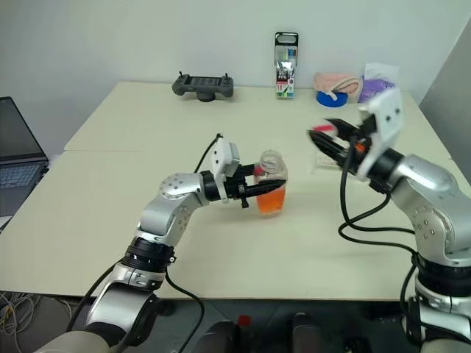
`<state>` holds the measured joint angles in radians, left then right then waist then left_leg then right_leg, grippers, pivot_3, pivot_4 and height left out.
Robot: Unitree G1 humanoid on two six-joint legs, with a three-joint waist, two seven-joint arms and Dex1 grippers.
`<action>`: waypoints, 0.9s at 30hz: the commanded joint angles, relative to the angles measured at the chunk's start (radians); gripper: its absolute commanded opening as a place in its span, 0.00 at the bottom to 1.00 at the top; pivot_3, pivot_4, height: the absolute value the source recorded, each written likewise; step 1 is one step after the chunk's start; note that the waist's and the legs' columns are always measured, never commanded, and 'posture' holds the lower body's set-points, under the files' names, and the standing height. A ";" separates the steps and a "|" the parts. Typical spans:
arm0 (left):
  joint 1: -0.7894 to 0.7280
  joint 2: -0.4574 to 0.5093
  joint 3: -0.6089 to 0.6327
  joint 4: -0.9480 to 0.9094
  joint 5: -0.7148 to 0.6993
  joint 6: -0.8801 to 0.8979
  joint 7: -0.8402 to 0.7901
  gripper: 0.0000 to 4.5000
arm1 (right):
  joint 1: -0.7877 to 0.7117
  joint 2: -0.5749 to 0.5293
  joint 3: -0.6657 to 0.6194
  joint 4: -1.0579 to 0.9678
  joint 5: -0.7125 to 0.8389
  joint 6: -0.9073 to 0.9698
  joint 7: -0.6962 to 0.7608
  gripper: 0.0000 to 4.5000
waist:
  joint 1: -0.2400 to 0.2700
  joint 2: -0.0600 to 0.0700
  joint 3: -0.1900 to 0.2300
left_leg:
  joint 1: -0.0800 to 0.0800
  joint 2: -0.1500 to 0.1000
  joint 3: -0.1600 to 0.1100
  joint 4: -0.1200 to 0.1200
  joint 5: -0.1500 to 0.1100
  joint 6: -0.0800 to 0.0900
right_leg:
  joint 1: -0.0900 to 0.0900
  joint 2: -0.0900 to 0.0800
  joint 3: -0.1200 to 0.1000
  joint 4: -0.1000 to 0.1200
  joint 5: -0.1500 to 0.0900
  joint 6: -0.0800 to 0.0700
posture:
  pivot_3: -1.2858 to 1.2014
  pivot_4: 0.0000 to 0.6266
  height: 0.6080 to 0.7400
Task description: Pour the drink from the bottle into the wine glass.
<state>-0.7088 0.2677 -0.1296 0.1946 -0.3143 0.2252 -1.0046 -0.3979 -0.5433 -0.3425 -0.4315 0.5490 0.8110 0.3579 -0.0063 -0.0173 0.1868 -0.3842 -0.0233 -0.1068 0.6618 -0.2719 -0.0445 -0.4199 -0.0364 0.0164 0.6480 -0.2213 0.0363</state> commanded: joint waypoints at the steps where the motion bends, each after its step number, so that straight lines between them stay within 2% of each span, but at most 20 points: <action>1: -0.029 -0.008 0.022 -0.026 -0.025 -0.020 -0.003 0.37 | 0.192 0.083 -0.066 -0.036 -0.098 -0.056 -0.143 0.38 | 0.005 0.000 0.000 | 0.000 0.000 0.000 0.000 0.000 0.000 | 0.000 0.000 0.000 0.000 0.000 0.000 | 0.52 0.24 1.00; 5: -0.041 -0.020 0.017 0.003 -0.017 -0.027 -0.011 0.37 | 0.299 0.178 -0.018 0.091 -0.199 -0.167 -0.208 0.38 | -0.009 0.001 0.000 | 0.002 0.000 0.005 0.000 0.000 0.000 | -0.001 0.000 0.004 0.001 0.000 0.000 | 0.52 0.24 1.00; 9: -0.066 -0.029 0.019 0.030 -0.008 -0.033 -0.015 0.37 | 0.285 0.208 0.003 0.232 -0.264 -0.257 -0.235 0.68 | -0.026 0.001 0.000 | 0.005 0.000 0.008 0.001 0.001 0.002 | 0.001 0.001 0.006 0.001 0.001 0.006 | 0.52 0.24 1.00; 13: -0.093 -0.025 0.035 0.079 0.001 -0.051 0.001 0.37 | 0.275 0.193 0.016 0.242 -0.277 -0.252 -0.229 0.99 | -0.027 0.001 0.000 | 0.005 0.001 0.008 0.000 0.002 0.004 | 0.000 0.003 0.007 0.002 0.001 0.005 | 0.52 0.24 1.00; 18: -0.122 -0.021 0.057 0.140 0.005 -0.071 0.023 0.37 | 0.275 0.154 0.023 0.205 -0.275 -0.220 -0.204 1.00 | -0.025 0.001 0.000 | 0.004 0.001 0.007 0.000 0.002 0.004 | 0.000 0.003 0.007 0.001 0.001 0.005 | 0.52 0.24 1.00; 22: -0.150 -0.009 0.098 0.183 0.007 -0.078 0.079 0.37 | 0.228 0.104 0.044 0.025 -0.222 -0.118 -0.167 1.00 | -0.027 0.001 0.000 | 0.004 0.001 0.008 0.000 0.002 0.004 | 0.000 0.002 0.008 0.001 0.001 0.005 | 0.52 0.24 1.00; 27: -0.194 0.088 0.190 0.282 0.052 -0.105 0.228 0.37 | 0.097 -0.020 0.308 -0.237 0.009 0.064 0.129 1.00 | -0.043 0.002 0.000 | 0.005 0.003 0.006 0.000 0.002 0.004 | 0.000 0.005 0.007 0.001 0.001 0.006 | 0.52 0.24 1.00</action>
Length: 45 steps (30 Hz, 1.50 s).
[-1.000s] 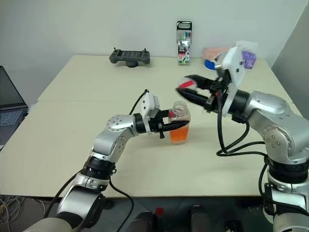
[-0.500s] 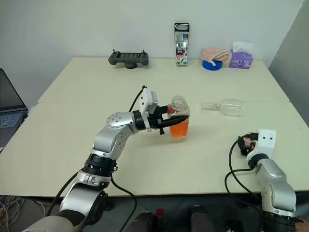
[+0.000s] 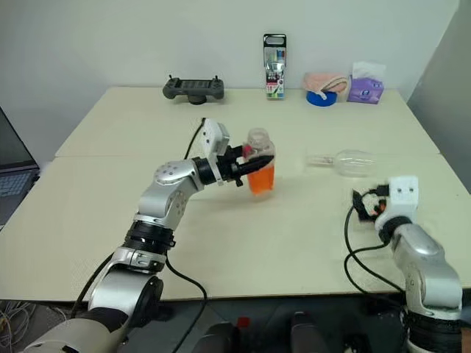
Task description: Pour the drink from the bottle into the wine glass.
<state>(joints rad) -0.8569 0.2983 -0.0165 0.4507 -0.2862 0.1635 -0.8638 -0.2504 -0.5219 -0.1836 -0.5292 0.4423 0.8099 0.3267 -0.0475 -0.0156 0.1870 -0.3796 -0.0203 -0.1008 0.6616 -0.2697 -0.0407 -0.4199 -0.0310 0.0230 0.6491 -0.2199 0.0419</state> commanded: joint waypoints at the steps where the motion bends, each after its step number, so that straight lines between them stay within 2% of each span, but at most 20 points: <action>1: -0.051 0.072 0.087 0.042 0.034 -0.049 0.112 0.37 | -0.070 -0.055 0.191 -0.159 0.136 0.076 0.196 1.00 | -0.003 0.000 0.000 | 0.000 0.001 -0.003 0.000 0.000 0.000 | 0.000 0.001 -0.002 -0.001 0.000 0.000 | 0.52 0.24 1.00; 2: -0.057 0.087 0.097 0.060 0.046 -0.054 0.141 0.37 | -0.094 -0.061 0.232 -0.167 0.146 0.083 0.218 1.00 | -0.002 0.000 0.000 | -0.001 0.002 -0.005 0.000 0.000 0.000 | 0.000 0.002 -0.004 -0.001 0.000 0.000 | 0.52 0.24 1.00; 4: -0.068 0.128 0.140 0.110 0.066 -0.064 0.230 0.37 | -0.176 -0.003 0.321 -0.135 0.130 0.076 0.211 1.00 | 0.000 0.000 0.000 | -0.001 0.003 -0.007 0.000 0.000 0.000 | 0.000 0.002 -0.007 -0.001 0.000 0.000 | 0.52 0.24 1.00; 7: -0.054 0.185 0.229 0.184 0.059 -0.084 0.341 0.37 | -0.317 0.171 0.419 0.005 0.028 -0.007 0.111 1.00 | -0.006 -0.001 0.001 | -0.002 0.002 -0.006 0.001 0.000 0.000 | -0.001 0.002 -0.006 0.000 0.000 0.000 | 0.52 0.24 1.00; 11: -0.035 0.200 0.274 0.250 0.045 -0.125 0.371 0.37 | -0.404 0.283 0.438 0.121 -0.070 -0.063 0.034 1.00 | 0.012 -0.003 0.000 | -0.003 0.002 -0.008 0.000 0.001 -0.002 | -0.002 0.001 -0.007 0.000 0.004 -0.006 | 0.52 0.24 1.00; 15: -0.043 0.189 0.304 0.328 0.039 -0.151 0.390 0.37 | -0.414 0.313 0.428 0.154 -0.104 -0.087 0.023 1.00 | 0.036 -0.003 0.000 | -0.006 -0.004 -0.009 0.000 0.002 -0.004 | -0.002 -0.005 -0.009 -0.002 0.004 -0.006 | 0.52 0.24 1.00; 23: -0.031 0.172 0.290 0.425 0.060 -0.224 0.365 0.37 | -0.373 0.295 0.430 0.128 -0.124 -0.072 0.044 1.00 | 0.035 -0.003 0.000 | -0.006 -0.004 -0.007 0.000 0.001 -0.004 | -0.002 -0.006 -0.008 -0.002 0.005 -0.004 | 0.52 0.24 1.00; 31: 0.006 0.167 0.277 0.442 0.083 -0.260 0.386 0.96 | -0.358 0.279 0.404 0.126 -0.131 -0.066 0.047 1.00 | 0.016 -0.003 0.000 | -0.004 -0.003 -0.007 0.001 0.002 -0.004 | -0.002 -0.005 -0.007 0.000 0.005 -0.004 | 0.52 0.24 1.00; 41: 0.123 0.168 0.274 0.307 0.071 -0.200 0.406 0.98 | -0.355 0.266 0.371 0.146 -0.140 -0.077 0.050 1.00 | 0.015 -0.003 0.000 | -0.004 -0.003 -0.007 0.000 0.002 -0.004 | -0.002 -0.005 -0.007 0.001 0.006 -0.004 | 0.52 0.24 1.00; 45: 0.194 0.165 0.282 0.195 0.057 -0.152 0.418 0.98 | -0.345 0.298 0.257 0.174 -0.128 -0.058 -0.030 1.00 | 0.016 -0.003 0.000 | -0.004 -0.003 -0.007 0.000 0.002 -0.004 | -0.002 -0.005 -0.007 0.001 0.006 -0.004 | 0.52 0.24 1.00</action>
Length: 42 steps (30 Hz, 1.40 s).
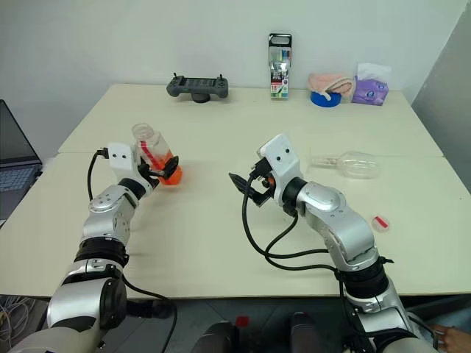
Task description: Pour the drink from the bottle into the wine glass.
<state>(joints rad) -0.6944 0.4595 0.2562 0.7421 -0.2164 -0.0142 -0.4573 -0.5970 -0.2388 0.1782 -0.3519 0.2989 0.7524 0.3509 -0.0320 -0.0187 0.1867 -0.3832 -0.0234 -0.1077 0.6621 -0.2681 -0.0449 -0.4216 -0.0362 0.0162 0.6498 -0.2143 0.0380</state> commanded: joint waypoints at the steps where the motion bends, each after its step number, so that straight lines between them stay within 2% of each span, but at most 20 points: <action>1: 0.046 0.004 0.009 -0.121 -0.016 0.038 0.015 0.98 | 0.005 0.022 -0.127 0.001 0.019 0.004 -0.065 1.00 | 0.000 0.000 0.000 | 0.000 0.000 0.000 0.000 0.000 0.000 | 0.000 0.000 0.000 0.000 0.000 0.000 | 0.52 0.24 1.00; 4: 0.173 0.011 0.032 -0.292 -0.049 0.110 0.021 0.98 | 0.062 0.060 -0.286 0.057 0.056 0.005 -0.137 1.00 | 0.000 -0.001 -0.001 | 0.000 0.000 0.000 -0.001 0.000 0.000 | 0.000 0.000 0.000 0.000 0.000 0.000 | 0.52 0.24 1.00; 9: 0.463 0.020 0.079 -0.632 -0.139 0.236 -0.013 0.98 | 0.148 0.133 -0.442 0.148 0.124 -0.038 -0.193 1.00 | -0.003 0.000 0.000 | 0.001 0.001 0.002 -0.003 0.000 0.000 | 0.000 -0.001 0.003 -0.001 0.000 0.000 | 0.52 0.24 1.00; 12: 0.634 0.035 0.020 -0.859 -0.195 0.292 -0.112 0.98 | 0.131 0.223 -0.571 0.200 0.235 -0.028 -0.261 1.00 | -0.007 0.001 0.000 | 0.001 0.002 0.004 -0.003 0.000 0.000 | -0.001 -0.001 0.004 0.000 0.000 -0.001 | 0.52 0.24 1.00; 14: 0.682 0.042 -0.019 -0.947 -0.206 0.322 -0.144 0.98 | 0.116 0.262 -0.628 0.229 0.296 -0.017 -0.294 1.00 | -0.003 0.002 0.000 | 0.002 0.003 0.004 -0.002 0.000 0.000 | 0.000 0.000 0.003 -0.001 0.000 -0.001 | 0.52 0.24 1.00; 19: 0.631 0.046 -0.180 -1.045 -0.176 0.355 -0.208 0.98 | 0.009 0.356 -0.788 0.409 0.508 -0.048 -0.378 1.00 | 0.004 0.003 0.000 | 0.003 0.002 0.003 -0.001 0.001 0.001 | 0.003 0.001 0.002 -0.002 -0.001 -0.002 | 0.52 0.24 1.00; 24: 0.516 0.020 -0.251 -1.026 -0.168 0.370 -0.209 0.98 | -0.133 0.351 -0.918 0.694 0.631 -0.180 -0.415 1.00 | -0.001 0.003 0.000 | 0.002 0.002 0.004 -0.002 0.001 0.001 | 0.002 0.002 0.003 -0.002 0.000 -0.004 | 0.52 0.24 1.00; 29: 0.469 0.010 -0.261 -1.013 -0.162 0.379 -0.205 0.98 | -0.279 0.263 -0.991 1.060 0.651 -0.356 -0.330 1.00 | -0.018 0.003 0.000 | 0.003 0.003 0.006 -0.003 0.000 0.002 | 0.001 0.003 0.004 -0.001 0.000 -0.004 | 0.52 0.24 1.00; 34: 0.478 0.037 -0.247 -1.031 -0.166 0.402 -0.216 0.98 | -0.412 0.197 -0.996 1.365 0.623 -0.469 -0.234 1.00 | -0.025 0.003 0.000 | 0.004 0.004 0.007 -0.002 0.000 0.002 | 0.002 0.005 0.006 -0.002 0.000 -0.004 | 0.52 0.24 1.00; 39: 0.476 0.067 -0.234 -1.058 -0.178 0.435 -0.217 0.98 | -0.520 0.171 -1.011 1.571 0.604 -0.585 -0.197 1.00 | -0.031 0.003 0.000 | 0.005 0.010 0.012 -0.003 0.000 0.002 | 0.001 0.012 0.010 -0.002 0.001 -0.005 | 0.52 0.24 1.00; 42: 0.475 0.079 -0.229 -1.070 -0.176 0.448 -0.214 1.00 | -0.545 0.171 -1.009 1.626 0.584 -0.624 -0.200 0.87 | -0.030 0.003 0.000 | 0.007 0.015 0.017 -0.003 -0.001 0.005 | 0.001 0.017 0.014 -0.003 0.002 -0.007 | 0.52 0.24 1.00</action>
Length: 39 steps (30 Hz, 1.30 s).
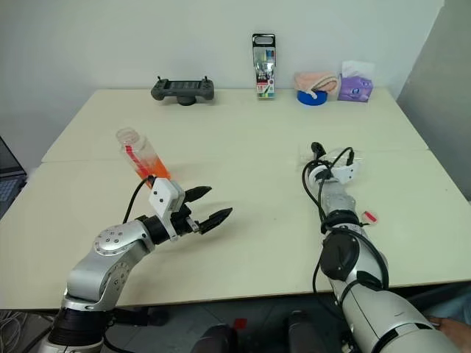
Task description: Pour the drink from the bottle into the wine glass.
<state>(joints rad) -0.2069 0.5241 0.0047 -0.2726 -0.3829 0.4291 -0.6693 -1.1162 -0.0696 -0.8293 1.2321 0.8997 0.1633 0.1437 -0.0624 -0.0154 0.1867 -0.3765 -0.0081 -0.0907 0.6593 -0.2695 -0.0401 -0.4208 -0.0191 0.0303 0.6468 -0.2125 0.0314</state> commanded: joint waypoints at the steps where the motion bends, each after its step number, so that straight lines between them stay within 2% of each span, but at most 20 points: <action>1: -0.014 0.017 0.024 -0.056 -0.009 0.008 -0.001 1.00 | -0.030 0.002 -0.001 0.053 -0.024 -0.050 -0.002 0.79 | 0.001 0.000 0.000 | 0.001 0.000 0.001 0.000 0.000 0.001 | 0.000 0.001 0.001 0.000 0.000 0.000 | 0.52 0.24 1.00; 9: 0.007 0.025 0.046 -0.067 -0.013 0.023 0.007 1.00 | -0.019 -0.003 0.023 0.065 -0.081 -0.139 -0.053 0.15 | 0.005 0.000 0.000 | 0.003 0.000 0.009 0.000 -0.001 0.001 | 0.000 0.001 0.009 0.000 0.000 0.000 | 0.52 0.24 1.00; 11: 0.000 0.023 0.036 -0.051 -0.004 0.014 -0.001 1.00 | -0.010 -0.003 0.054 0.059 -0.117 -0.147 -0.055 0.02 | 0.007 -0.001 -0.001 | 0.005 0.000 0.010 0.000 -0.001 0.001 | 0.001 0.001 0.009 0.000 0.000 0.000 | 0.52 0.24 1.00; 13: -0.014 0.013 0.025 -0.036 0.003 0.006 -0.002 1.00 | 0.006 0.000 0.093 0.042 -0.156 -0.146 -0.039 0.02 | 0.009 -0.001 -0.001 | 0.005 0.000 0.010 0.000 -0.001 0.001 | 0.001 0.001 0.010 0.000 0.000 0.000 | 0.52 0.24 1.00; 17: -0.039 0.006 0.032 -0.006 0.005 -0.013 -0.007 1.00 | 0.079 0.033 0.268 -0.101 -0.299 -0.146 0.051 0.02 | 0.010 -0.001 -0.001 | 0.005 0.000 0.010 0.000 -0.001 0.001 | 0.001 0.001 0.010 0.000 0.000 0.000 | 0.52 0.24 1.00; 22: 0.035 0.023 0.106 -0.052 -0.043 -0.026 -0.029 1.00 | 0.356 0.079 0.710 -0.674 -0.612 -0.161 0.164 0.02 | 0.004 0.000 0.000 | 0.004 0.001 0.010 -0.002 -0.002 0.001 | -0.003 0.001 0.011 0.000 0.000 0.001 | 0.52 0.24 1.00; 24: 0.100 0.034 0.150 -0.106 -0.078 -0.023 -0.044 1.00 | 0.437 0.061 0.861 -0.825 -0.738 -0.204 0.198 0.02 | -0.006 0.000 0.000 | 0.003 0.002 0.012 -0.004 -0.002 0.000 | -0.006 0.001 0.012 0.001 0.000 0.000 | 0.52 0.24 1.00; 26: 0.191 0.045 0.222 -0.180 -0.136 0.008 -0.044 1.00 | 0.484 0.064 0.946 -0.902 -0.790 -0.232 0.230 0.02 | -0.014 0.000 0.000 | 0.001 0.002 0.014 -0.006 -0.002 0.000 | -0.011 0.001 0.014 0.002 0.000 0.000 | 0.52 0.24 1.00; 29: 0.318 0.068 0.302 -0.256 -0.175 0.027 -0.049 1.00 | 0.505 0.075 1.008 -0.917 -0.824 -0.279 0.262 0.02 | -0.019 0.000 0.000 | 0.000 0.004 0.013 -0.007 -0.002 -0.001 | -0.014 0.001 0.014 0.003 0.000 0.000 | 0.52 0.24 1.00; 32: 0.390 0.084 0.314 -0.259 -0.153 0.006 -0.054 1.00 | 0.486 0.093 1.051 -0.862 -0.863 -0.329 0.273 0.02 | -0.008 -0.001 0.000 | 0.002 0.004 0.012 -0.010 -0.001 -0.001 | -0.012 0.002 0.012 0.002 -0.001 0.001 | 0.52 0.24 1.00; 36: 0.408 0.073 0.302 -0.252 -0.132 -0.013 -0.032 1.00 | 0.425 0.131 1.098 -0.716 -0.934 -0.380 0.252 0.02 | 0.004 -0.002 0.000 | 0.011 0.003 0.012 -0.011 -0.001 -0.001 | -0.002 0.002 0.012 -0.001 -0.003 -0.001 | 0.52 0.24 1.00; 39: 0.399 0.058 0.282 -0.263 -0.130 -0.008 -0.010 1.00 | 0.375 0.153 1.080 -0.593 -0.948 -0.402 0.220 0.02 | 0.006 -0.002 0.000 | 0.012 0.003 0.013 -0.012 -0.001 -0.001 | -0.002 0.002 0.012 -0.001 -0.003 0.000 | 0.52 0.24 1.00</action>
<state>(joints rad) 0.2001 0.5853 0.2917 -0.5000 -0.5175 0.4412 -0.6918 -0.7010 0.0747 0.2702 0.6127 -0.0453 -0.1952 0.3894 -0.0568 -0.0177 0.1868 -0.3650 -0.0050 -0.0778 0.6469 -0.2708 -0.0412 -0.4224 -0.0167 0.0424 0.6453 -0.2149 0.0305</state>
